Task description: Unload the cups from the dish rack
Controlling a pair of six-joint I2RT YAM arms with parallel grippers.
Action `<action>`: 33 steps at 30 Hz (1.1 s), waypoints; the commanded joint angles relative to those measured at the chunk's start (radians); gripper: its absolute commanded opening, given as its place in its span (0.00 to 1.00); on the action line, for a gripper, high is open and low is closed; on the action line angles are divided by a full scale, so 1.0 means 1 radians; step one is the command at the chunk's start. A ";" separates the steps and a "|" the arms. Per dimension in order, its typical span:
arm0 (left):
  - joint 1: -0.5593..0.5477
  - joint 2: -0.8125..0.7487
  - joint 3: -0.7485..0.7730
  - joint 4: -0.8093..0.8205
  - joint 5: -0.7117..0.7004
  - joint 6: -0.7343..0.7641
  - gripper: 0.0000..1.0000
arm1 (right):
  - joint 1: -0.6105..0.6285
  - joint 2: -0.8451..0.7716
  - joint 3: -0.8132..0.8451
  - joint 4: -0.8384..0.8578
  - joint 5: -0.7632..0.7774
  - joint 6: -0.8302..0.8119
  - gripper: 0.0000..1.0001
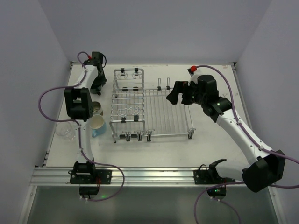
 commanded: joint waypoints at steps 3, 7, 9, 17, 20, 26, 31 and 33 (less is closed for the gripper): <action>0.000 0.007 0.069 -0.013 -0.004 -0.005 0.07 | 0.004 -0.032 0.005 0.005 0.013 -0.011 0.99; 0.002 0.009 0.069 -0.011 0.002 -0.006 0.17 | 0.004 -0.036 0.003 0.004 0.010 -0.009 0.99; 0.003 0.007 0.072 -0.013 0.004 -0.008 0.24 | 0.004 -0.039 0.003 0.002 0.010 -0.009 0.99; 0.008 -0.039 0.085 -0.001 0.007 -0.017 0.55 | 0.004 -0.037 0.002 -0.001 0.001 -0.009 0.99; 0.009 -0.056 0.092 -0.001 -0.009 -0.022 0.62 | 0.004 -0.037 0.003 -0.003 0.004 -0.009 0.99; 0.011 -0.134 0.088 0.006 -0.009 -0.042 0.68 | 0.004 -0.029 0.006 -0.007 0.028 -0.008 0.99; 0.012 -0.200 0.140 -0.025 0.005 -0.051 0.76 | 0.004 0.012 0.026 -0.088 0.125 0.001 0.99; 0.011 -0.257 0.128 -0.031 0.011 -0.054 0.81 | 0.004 0.026 0.026 -0.116 0.140 0.006 0.99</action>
